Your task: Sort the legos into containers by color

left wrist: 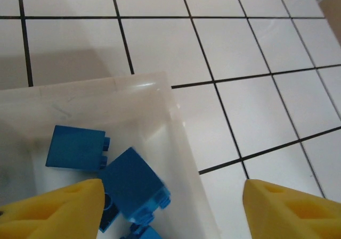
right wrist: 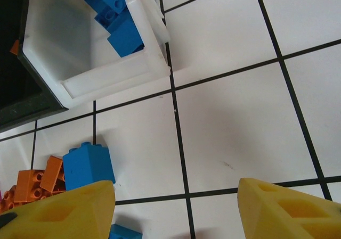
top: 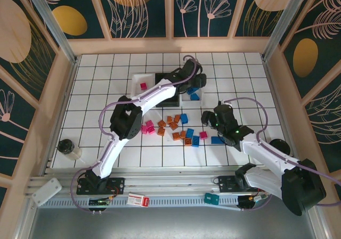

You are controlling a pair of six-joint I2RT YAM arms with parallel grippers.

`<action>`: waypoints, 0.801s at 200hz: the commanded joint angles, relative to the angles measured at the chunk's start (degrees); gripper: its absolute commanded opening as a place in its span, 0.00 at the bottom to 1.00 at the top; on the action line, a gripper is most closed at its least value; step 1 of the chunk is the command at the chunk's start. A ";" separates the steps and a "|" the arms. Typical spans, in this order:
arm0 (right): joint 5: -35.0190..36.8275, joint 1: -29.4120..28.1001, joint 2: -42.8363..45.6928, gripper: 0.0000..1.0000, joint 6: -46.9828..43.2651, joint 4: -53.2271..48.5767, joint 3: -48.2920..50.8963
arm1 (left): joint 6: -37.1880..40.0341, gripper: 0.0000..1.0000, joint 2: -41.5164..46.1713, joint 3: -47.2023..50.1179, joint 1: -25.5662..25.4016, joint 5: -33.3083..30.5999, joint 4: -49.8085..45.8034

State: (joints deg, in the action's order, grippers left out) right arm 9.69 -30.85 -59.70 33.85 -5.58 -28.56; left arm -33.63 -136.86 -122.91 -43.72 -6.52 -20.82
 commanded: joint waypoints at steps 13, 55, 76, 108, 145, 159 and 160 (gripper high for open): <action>-3.94 -0.70 -0.13 0.63 -0.10 -0.70 0.65 | -1.38 0.84 9.67 7.72 0.27 5.03 4.04; -7.76 -8.18 -4.30 0.63 -3.75 2.73 -0.53 | -2.94 0.98 28.96 31.78 -0.61 7.59 16.23; -7.82 -13.62 -8.58 0.63 -5.05 4.11 -2.88 | -3.94 0.98 40.50 45.08 -1.60 6.51 20.75; -6.97 -20.88 -16.13 0.63 -7.39 6.50 -8.67 | -6.10 0.98 57.56 64.29 -2.06 0.60 22.75; -2.04 -24.13 -25.70 0.63 -7.67 1.89 -17.06 | -9.56 0.99 75.39 80.88 -2.01 -5.98 17.41; -0.17 -24.17 -28.40 0.63 -7.56 -0.46 -18.84 | -11.33 0.98 80.82 85.33 -2.04 -7.68 14.42; -0.10 -24.17 -28.56 0.63 -7.56 -0.60 -18.91 | -11.49 0.99 81.20 85.66 -2.01 -7.79 14.19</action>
State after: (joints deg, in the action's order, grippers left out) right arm 4.62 -54.78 -84.53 27.22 -1.98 -44.21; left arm -41.04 -62.87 -43.18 -46.00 -9.02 -2.00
